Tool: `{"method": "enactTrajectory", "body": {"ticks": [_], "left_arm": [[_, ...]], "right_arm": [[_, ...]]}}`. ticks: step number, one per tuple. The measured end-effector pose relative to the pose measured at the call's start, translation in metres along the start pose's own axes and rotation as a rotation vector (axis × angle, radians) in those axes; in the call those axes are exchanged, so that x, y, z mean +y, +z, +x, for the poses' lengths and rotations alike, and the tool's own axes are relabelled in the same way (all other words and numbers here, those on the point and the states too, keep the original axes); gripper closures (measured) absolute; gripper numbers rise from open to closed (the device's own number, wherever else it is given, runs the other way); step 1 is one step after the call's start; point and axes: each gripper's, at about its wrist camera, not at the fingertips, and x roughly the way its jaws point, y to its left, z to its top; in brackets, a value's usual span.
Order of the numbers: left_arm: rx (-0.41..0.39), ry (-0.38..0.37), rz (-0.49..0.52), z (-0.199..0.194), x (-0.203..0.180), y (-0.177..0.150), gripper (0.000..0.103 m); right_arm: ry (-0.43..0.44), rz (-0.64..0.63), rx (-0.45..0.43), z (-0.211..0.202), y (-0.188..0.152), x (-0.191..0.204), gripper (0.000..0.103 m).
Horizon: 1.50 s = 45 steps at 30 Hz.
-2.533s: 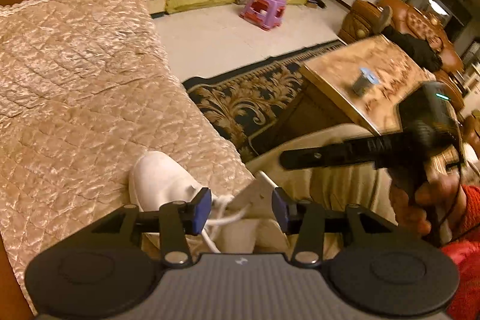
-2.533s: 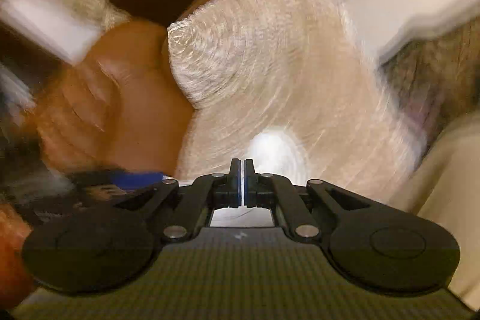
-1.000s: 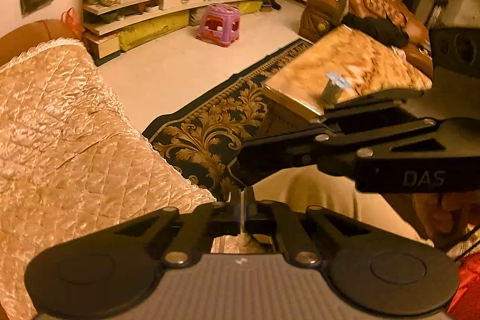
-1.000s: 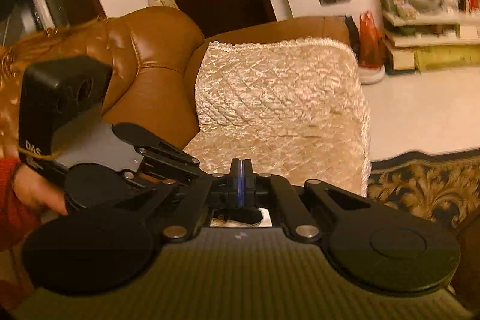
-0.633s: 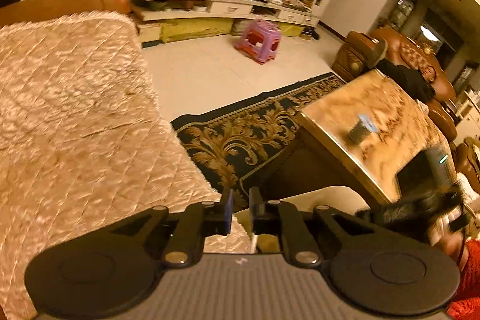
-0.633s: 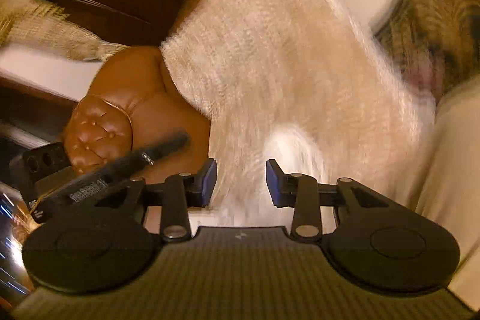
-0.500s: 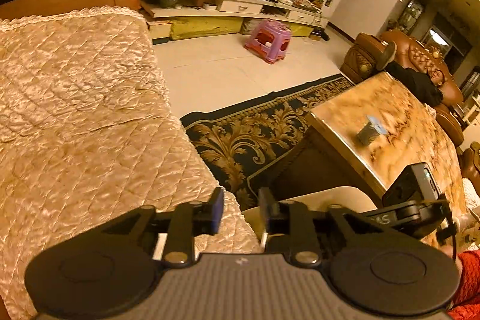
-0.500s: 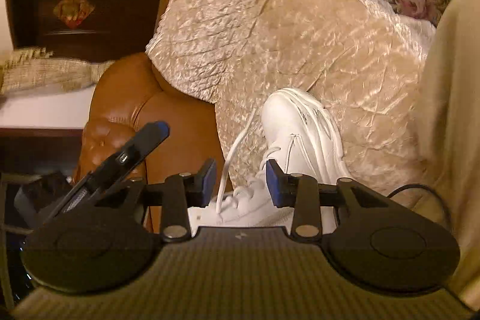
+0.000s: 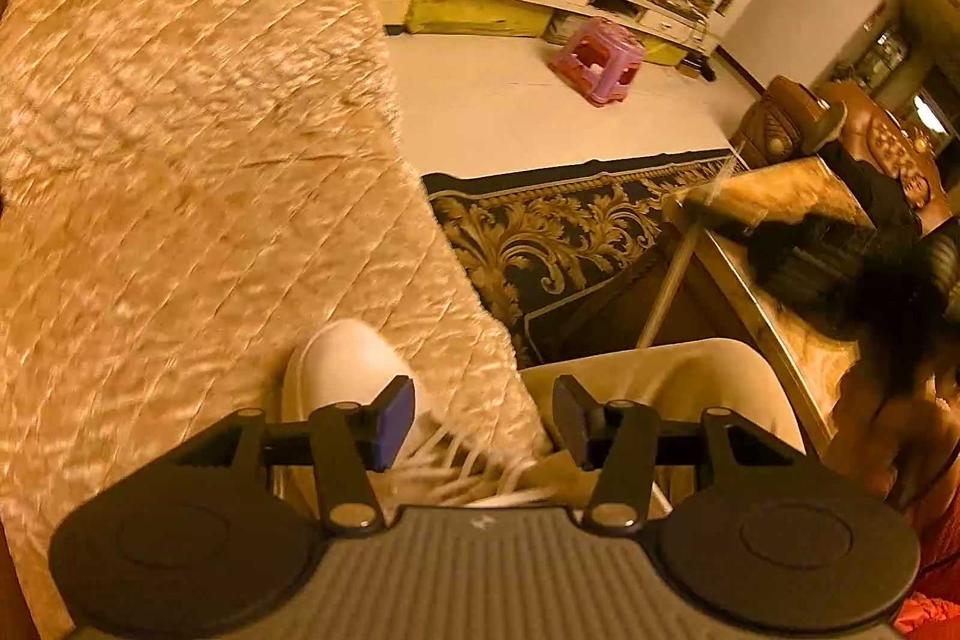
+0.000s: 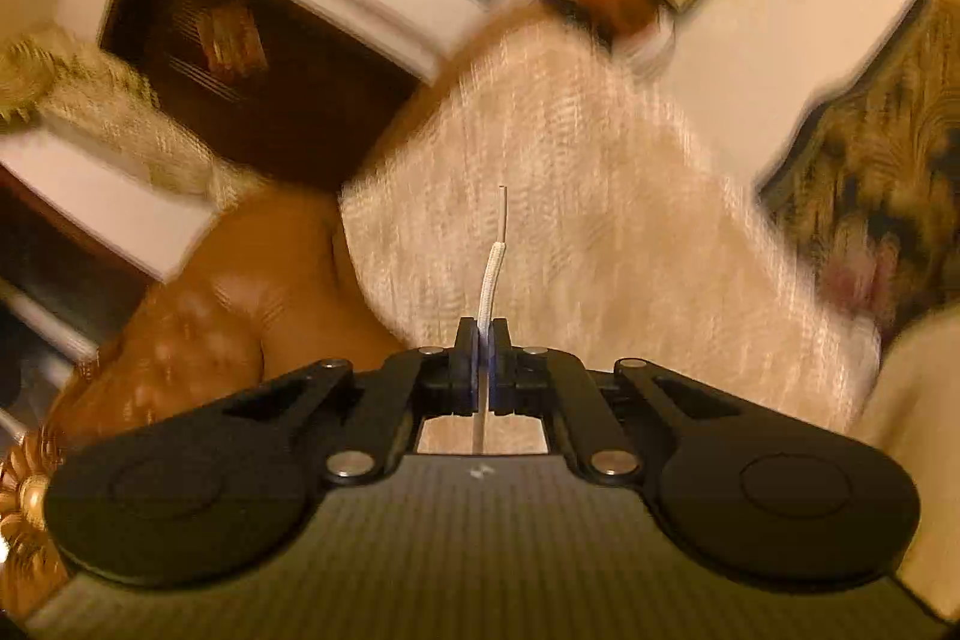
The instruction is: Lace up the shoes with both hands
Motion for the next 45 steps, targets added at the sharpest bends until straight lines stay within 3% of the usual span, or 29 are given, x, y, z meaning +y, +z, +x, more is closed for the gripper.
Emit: {"method": "enactTrajectory", "body": {"ticks": [4,7,13,16,22,25,28,31,35,38,40,45], "left_arm": [[-0.015,0.02,-0.039,-0.009,0.012,-0.002,0.042],[-0.024,0.026,-0.042,-0.015,0.016,-0.002,0.042],[0.021,-0.036,-0.021,-0.02,0.011,-0.012,0.048],[0.069,-0.116,-0.016,-0.022,0.006,-0.021,0.052],[0.077,-0.088,-0.024,-0.031,0.007,-0.033,0.053],[0.055,-0.073,-0.062,-0.041,0.014,-0.038,0.053],[0.038,-0.049,-0.103,-0.046,0.022,-0.044,0.053],[0.036,-0.023,-0.141,-0.045,0.029,-0.049,0.055],[-0.013,-0.012,-0.169,-0.053,0.033,-0.054,0.055],[-0.121,-0.065,-0.159,-0.075,0.032,-0.05,0.051],[-0.155,-0.093,-0.152,-0.082,0.03,-0.044,0.048],[-0.175,-0.186,-0.182,-0.074,0.029,-0.032,0.05]], "right_arm": [[0.001,-0.067,-0.209,-0.037,0.04,0.017,0.098],[-0.018,-0.117,-0.312,-0.061,0.062,0.028,0.098],[-0.065,-0.182,-0.341,-0.063,0.068,0.035,0.098],[-0.071,-0.214,-0.272,-0.054,0.063,0.037,0.098],[-0.09,-0.328,-0.132,-0.034,0.051,0.057,0.098],[-0.061,-0.458,0.044,-0.012,0.039,0.08,0.098],[0.087,-0.496,0.302,0.016,0.018,0.108,0.098],[0.104,-0.732,0.522,0.046,-0.032,0.141,0.098],[-0.039,-1.236,0.71,0.086,-0.102,0.143,0.098],[-0.098,-1.508,0.732,0.088,-0.134,0.143,0.098],[-0.095,-1.548,0.73,0.086,-0.141,0.144,0.098],[-0.099,-1.643,0.639,0.075,-0.16,0.138,0.098]]}}
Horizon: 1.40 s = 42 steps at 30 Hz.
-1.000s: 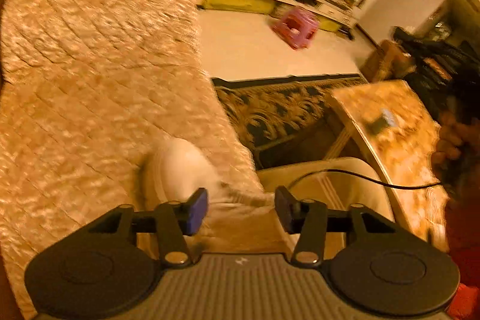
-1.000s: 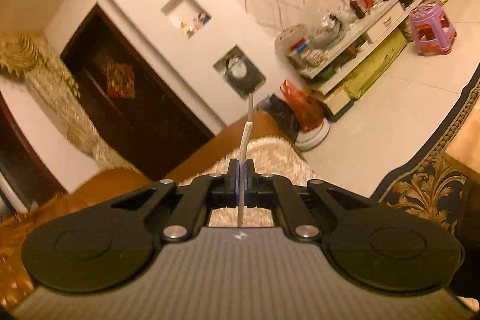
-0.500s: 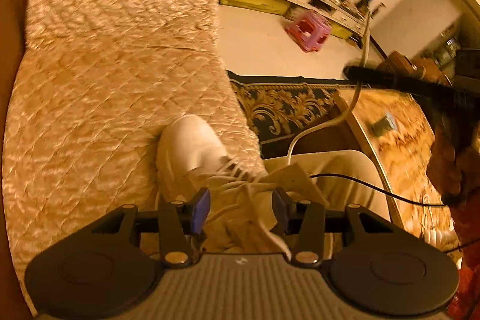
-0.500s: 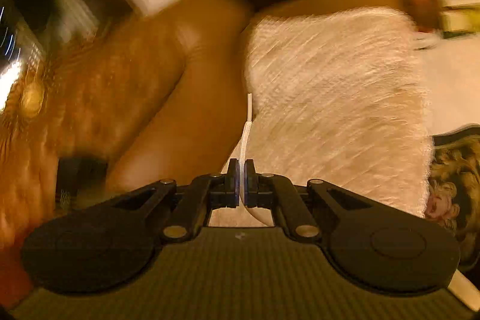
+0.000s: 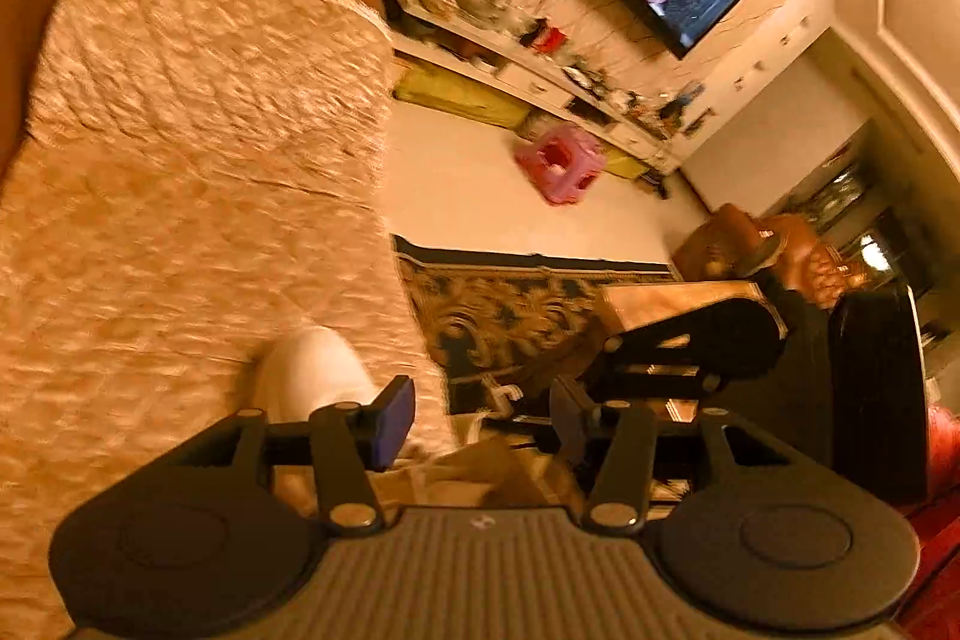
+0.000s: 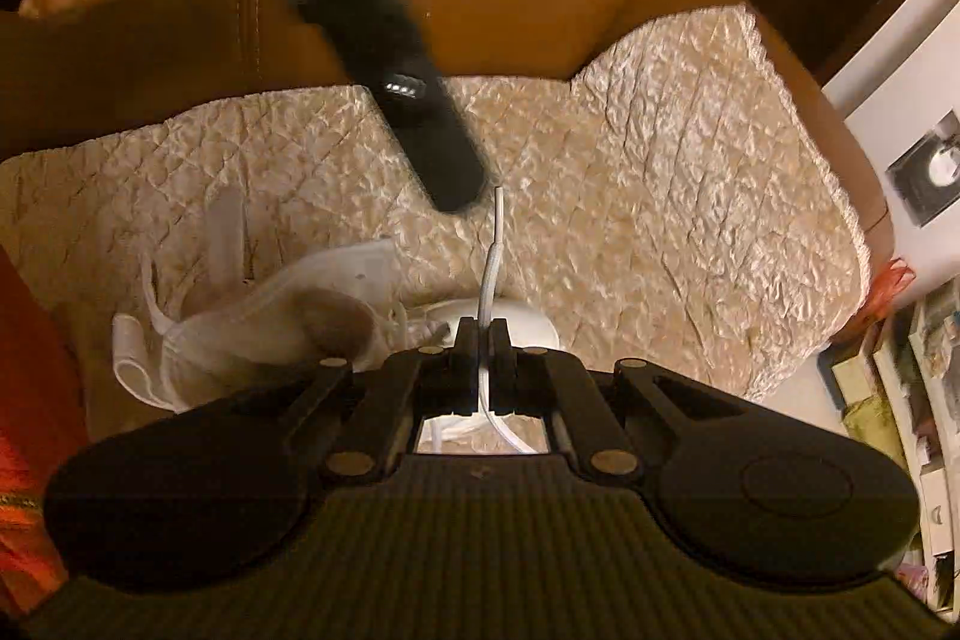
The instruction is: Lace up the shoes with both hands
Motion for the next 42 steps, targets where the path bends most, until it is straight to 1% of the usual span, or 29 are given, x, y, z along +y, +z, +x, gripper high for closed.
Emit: {"method": "enactTrajectory", "body": {"ticks": [2,3,4,5,8,9,12,16,18,22,23,24,27,28,29,31,32,34,36,39,42], "left_arm": [[0.008,-0.024,-0.016,0.007,0.001,0.001,0.063],[0.014,-0.027,-0.017,0.009,0.003,0.001,0.066],[0.021,-0.03,-0.019,0.011,0.004,0.0,0.078],[0.028,-0.033,-0.021,0.013,0.005,0.0,0.093],[0.041,-0.044,-0.032,0.019,0.009,-0.002,0.097],[0.031,-0.052,-0.048,0.018,0.011,-0.002,0.097],[0.01,-0.075,-0.093,0.015,0.017,-0.003,0.097],[0.017,-0.072,-0.107,0.014,0.019,-0.005,0.097],[0.015,-0.076,-0.122,0.013,0.021,-0.005,0.097],[0.011,-0.124,-0.215,0.012,0.034,-0.01,0.097],[0.013,-0.127,-0.233,0.012,0.037,-0.012,0.093],[0.015,-0.125,-0.248,0.012,0.04,-0.014,0.092],[0.025,-0.109,-0.292,0.013,0.049,-0.019,0.079],[0.029,-0.092,-0.305,0.013,0.052,-0.021,0.066],[0.032,-0.075,-0.319,0.013,0.055,-0.023,0.059],[0.045,-0.046,-0.308,0.012,0.055,-0.026,0.059],[0.056,-0.035,-0.29,0.012,0.053,-0.027,0.056],[0.084,0.005,-0.245,0.014,0.048,-0.029,0.055],[0.105,0.043,-0.21,0.017,0.044,-0.032,0.055],[0.1,0.052,-0.218,0.017,0.044,-0.038,0.057],[0.101,0.073,-0.204,0.015,0.042,-0.045,0.057]], "right_arm": [[-0.019,0.009,-0.021,-0.003,0.0,0.005,0.098],[-0.024,0.01,-0.022,-0.004,0.0,0.008,0.098],[-0.032,0.014,-0.024,-0.005,0.0,0.009,0.098],[-0.041,0.019,-0.026,-0.006,0.0,0.009,0.098],[-0.03,0.061,-0.03,-0.009,-0.001,0.005,0.098],[-0.024,0.078,-0.034,-0.01,0.0,0.003,0.098],[0.018,0.15,-0.083,-0.019,-0.004,-0.005,0.097],[0.131,0.326,-0.145,-0.027,-0.012,-0.031,0.097],[0.155,0.368,-0.167,-0.03,-0.017,-0.038,0.097],[0.21,0.479,-0.204,-0.031,-0.028,-0.054,0.097],[0.231,0.505,-0.21,-0.032,-0.031,-0.059,0.097],[0.252,0.53,-0.216,-0.032,-0.034,-0.063,0.097],[0.295,0.554,-0.215,-0.031,-0.039,-0.071,0.097],[0.304,0.553,-0.209,-0.031,-0.04,-0.074,0.097],[0.321,0.545,-0.201,-0.031,-0.04,-0.077,0.097],[0.308,0.479,-0.149,-0.029,-0.037,-0.077,0.097],[0.29,0.421,-0.116,-0.027,-0.034,-0.073,0.098],[0.259,0.276,-0.037,-0.023,-0.029,-0.066,0.098],[0.222,0.104,0.027,-0.021,-0.022,-0.06,0.098],[0.151,-0.169,0.105,-0.019,-0.012,-0.046,0.098],[0.066,-0.447,0.111,-0.02,-0.008,-0.026,0.098]]}}
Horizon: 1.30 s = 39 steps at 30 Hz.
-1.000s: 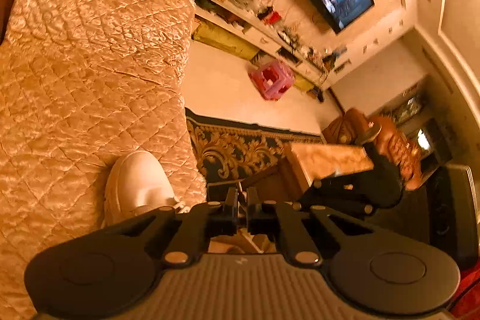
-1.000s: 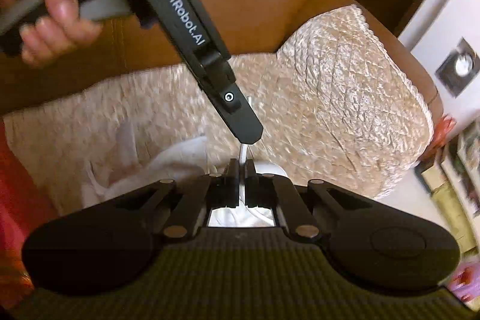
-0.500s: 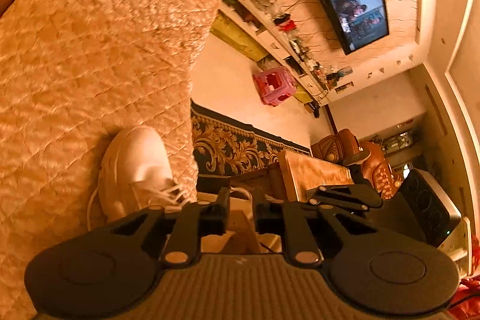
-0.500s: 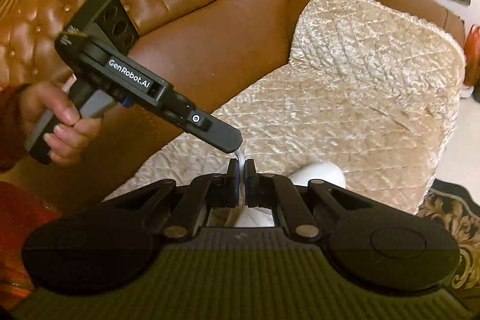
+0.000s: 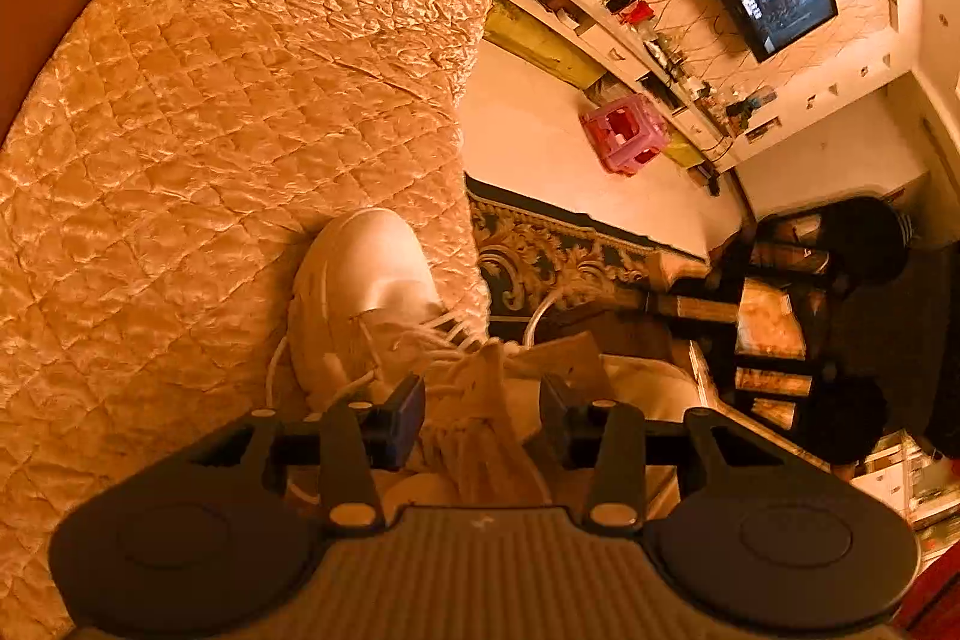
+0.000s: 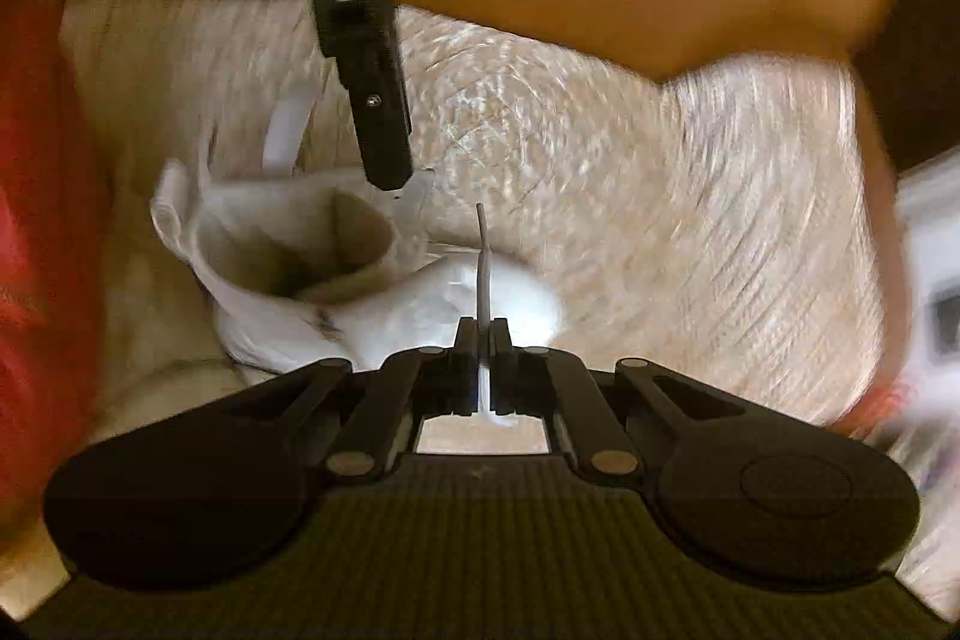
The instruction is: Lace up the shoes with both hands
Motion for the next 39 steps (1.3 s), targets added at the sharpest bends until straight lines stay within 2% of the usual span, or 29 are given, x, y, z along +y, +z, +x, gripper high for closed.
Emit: {"method": "enactTrajectory", "body": {"ticks": [1,3,6,13,16,18,22,26,33,39], "left_arm": [[0.006,0.001,-0.006,0.001,0.001,-0.003,0.057],[0.008,0.001,-0.03,0.003,0.004,-0.008,0.057],[-0.007,-0.005,-0.068,0.002,0.01,-0.012,0.056],[-0.026,-0.009,-0.128,0.0,0.025,-0.017,0.054],[-0.04,-0.012,-0.161,-0.002,0.031,-0.022,0.051],[-0.049,-0.021,-0.177,-0.001,0.034,-0.024,0.049],[-0.061,-0.035,-0.19,0.001,0.036,-0.028,0.047],[-0.065,-0.032,-0.199,0.001,0.039,-0.031,0.046],[-0.06,-0.039,-0.196,0.005,0.039,-0.03,0.044],[-0.053,-0.042,-0.194,0.007,0.039,-0.029,0.042]], "right_arm": [[-0.042,-0.087,0.006,0.002,0.003,0.005,0.098],[-0.063,-0.203,0.031,0.012,0.007,0.011,0.098],[-0.011,-0.313,0.044,0.019,0.015,0.025,0.098],[-0.032,-0.428,0.059,0.021,0.014,0.045,0.098],[-0.077,-0.514,0.056,0.02,0.017,0.057,0.098],[-0.086,-0.533,0.041,0.016,0.021,0.058,0.098],[-0.009,-0.475,0.012,0.01,0.033,0.059,0.098],[-0.012,-0.563,0.076,0.022,0.024,0.073,0.097],[-0.012,-0.567,0.18,0.034,0.011,0.075,0.097],[0.003,-0.441,0.22,0.04,0.016,0.063,0.097]]}}
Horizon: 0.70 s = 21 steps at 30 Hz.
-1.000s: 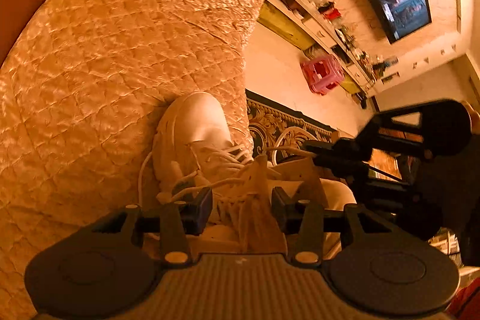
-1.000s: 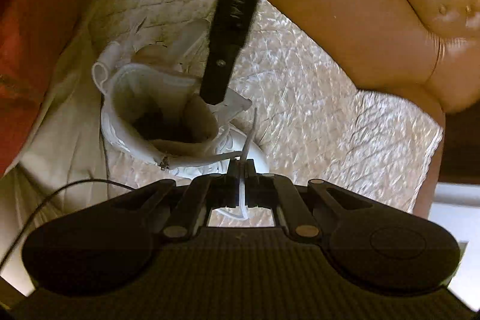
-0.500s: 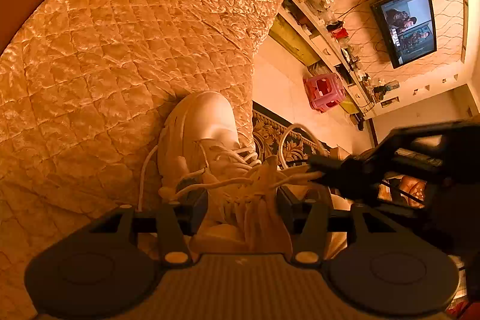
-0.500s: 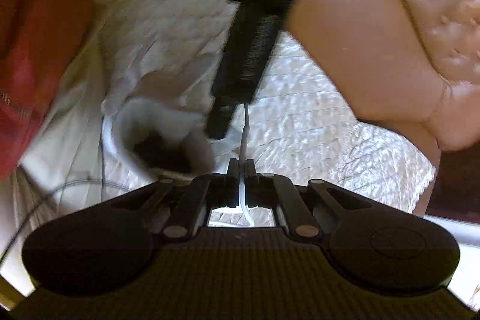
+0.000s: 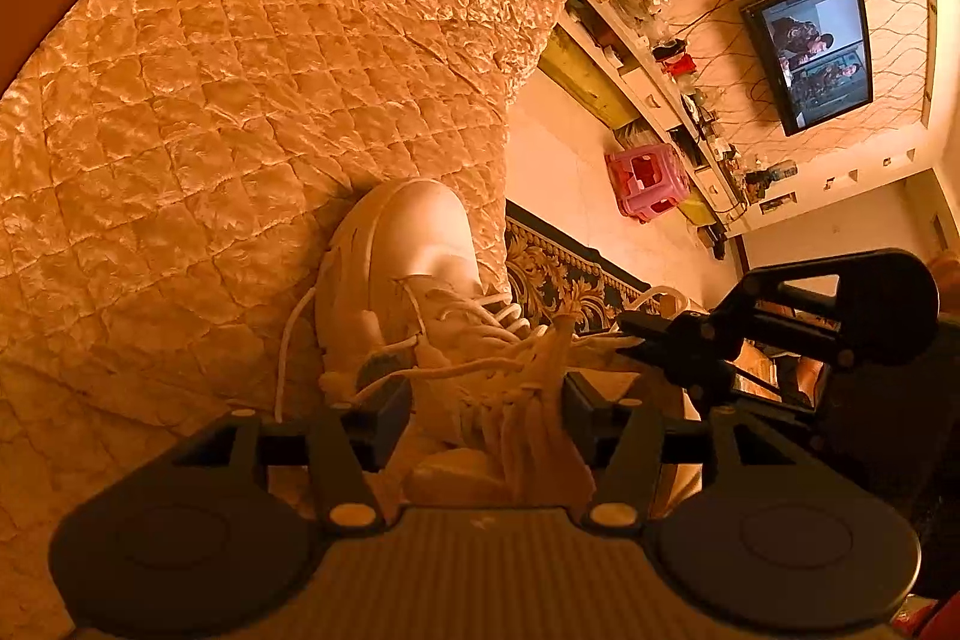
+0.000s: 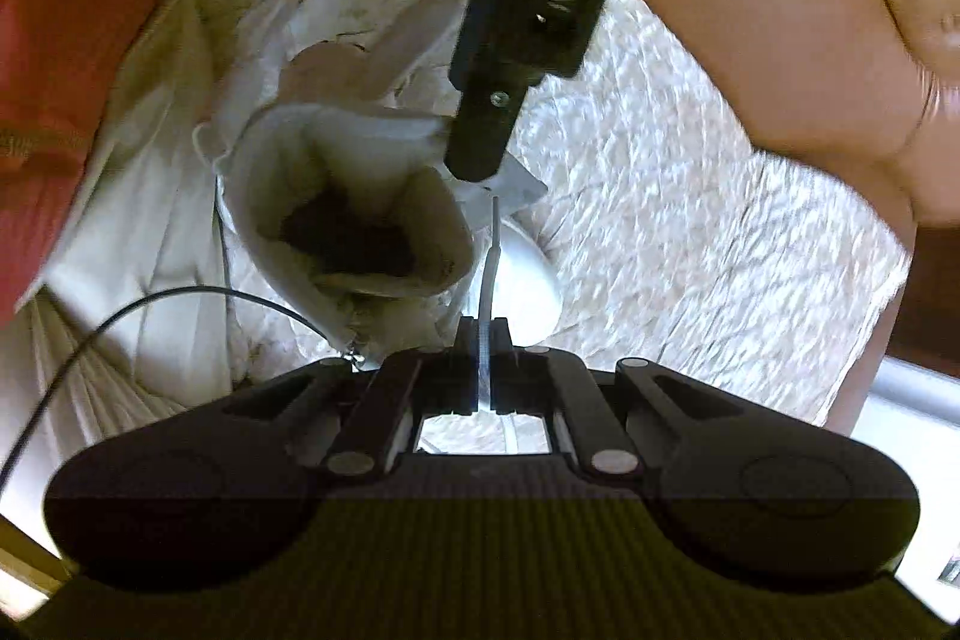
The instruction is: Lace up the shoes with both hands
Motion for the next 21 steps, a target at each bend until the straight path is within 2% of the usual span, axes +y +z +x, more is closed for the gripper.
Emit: {"method": "enactTrajectory", "body": {"ticks": [4,10,14,19,21], "left_arm": [[0.002,0.001,0.007,0.0,-0.001,0.0,0.042],[0.002,-0.002,0.01,-0.001,0.0,-0.001,0.042],[-0.006,-0.02,0.002,-0.004,0.003,-0.002,0.044],[-0.049,-0.08,-0.109,-0.017,0.023,-0.002,0.043],[-0.064,-0.085,-0.153,-0.02,0.03,-0.002,0.043]], "right_arm": [[-0.033,-0.061,0.008,-0.002,-0.002,0.004,0.097],[-0.041,-0.071,-0.009,-0.003,0.002,-0.002,0.097],[-0.046,-0.105,-0.056,-0.013,0.005,0.008,0.097],[-0.041,-0.113,-0.084,-0.013,0.003,0.006,0.097],[-0.033,-0.117,-0.131,-0.019,-0.003,0.005,0.097]]}}
